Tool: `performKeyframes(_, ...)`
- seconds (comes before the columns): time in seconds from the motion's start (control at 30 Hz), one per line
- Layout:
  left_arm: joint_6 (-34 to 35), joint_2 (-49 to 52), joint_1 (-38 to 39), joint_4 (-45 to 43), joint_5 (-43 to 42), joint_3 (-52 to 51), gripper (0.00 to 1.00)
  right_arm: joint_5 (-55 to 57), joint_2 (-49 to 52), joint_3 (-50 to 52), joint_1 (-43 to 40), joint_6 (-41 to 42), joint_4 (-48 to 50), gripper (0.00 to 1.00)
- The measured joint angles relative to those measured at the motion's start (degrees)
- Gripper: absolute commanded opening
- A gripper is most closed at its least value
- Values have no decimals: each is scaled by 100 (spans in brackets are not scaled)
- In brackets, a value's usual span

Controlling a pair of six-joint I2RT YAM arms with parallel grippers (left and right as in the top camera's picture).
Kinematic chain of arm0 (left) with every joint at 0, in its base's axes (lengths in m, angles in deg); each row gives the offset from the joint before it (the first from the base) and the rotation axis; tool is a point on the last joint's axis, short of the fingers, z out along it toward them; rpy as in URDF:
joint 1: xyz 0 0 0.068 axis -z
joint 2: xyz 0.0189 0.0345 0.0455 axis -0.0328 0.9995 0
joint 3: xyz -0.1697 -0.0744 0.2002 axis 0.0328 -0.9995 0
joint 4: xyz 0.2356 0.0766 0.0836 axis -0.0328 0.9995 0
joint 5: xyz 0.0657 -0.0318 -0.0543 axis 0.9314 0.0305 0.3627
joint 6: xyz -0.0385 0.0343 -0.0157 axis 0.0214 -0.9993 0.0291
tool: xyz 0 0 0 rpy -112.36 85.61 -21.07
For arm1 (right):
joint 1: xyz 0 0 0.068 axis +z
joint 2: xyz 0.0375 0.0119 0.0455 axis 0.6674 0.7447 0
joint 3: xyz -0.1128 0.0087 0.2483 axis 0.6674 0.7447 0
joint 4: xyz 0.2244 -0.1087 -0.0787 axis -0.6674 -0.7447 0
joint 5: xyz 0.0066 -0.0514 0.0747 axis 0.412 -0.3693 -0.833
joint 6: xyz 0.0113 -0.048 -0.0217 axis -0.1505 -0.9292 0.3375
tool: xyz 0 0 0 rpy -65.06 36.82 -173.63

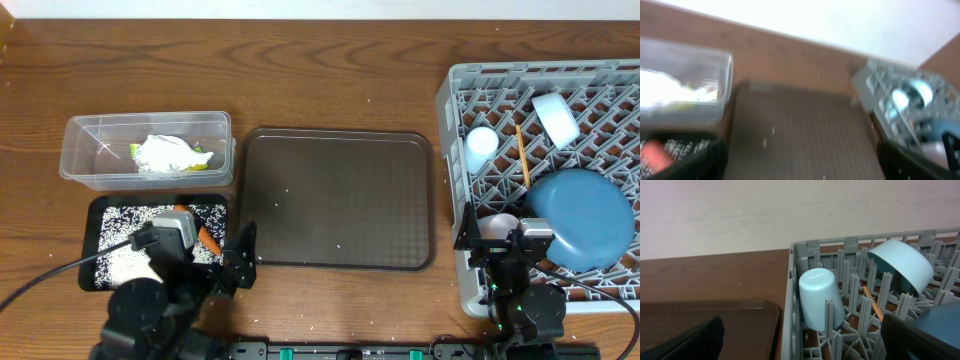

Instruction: Sort waste into correct bins and load items into the dishwasher rack

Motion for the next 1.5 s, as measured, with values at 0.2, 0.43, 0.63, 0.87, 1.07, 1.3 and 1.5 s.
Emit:
performKeyframes(0.2, -13, -533, -2, -2114, 39, -1338, 98, 0, 0, 0, 0, -9, 0, 99)
performKeyframes(0.43, -11, -907, -243, -4059, -138, -2745, 98, 0, 0, 0, 0, -15, 2, 99)
performKeyframes(0.63, -11, -1316, -358, -4522, -282, -3495, 98, 0, 0, 0, 0, -15, 2, 99)
performKeyframes(0.87, -55, -1552, -553, -4177, -286, -3884, 98, 0, 0, 0, 0, -15, 2, 99)
performKeyframes(1.07, -190, -1567, -1123, -3694, -260, -3880, 98, 2, 0, 0, 0, -15, 0, 99)
performKeyframes(1.3, -802, -1567, -1617, -3639, -227, -3860, 98, 0, 0, 0, 0, -15, 2, 99)
performKeyframes(1.5, -1541, -1567, -1620, -3630, -225, -3856, 98, 0, 0, 0, 0, -15, 0, 99)
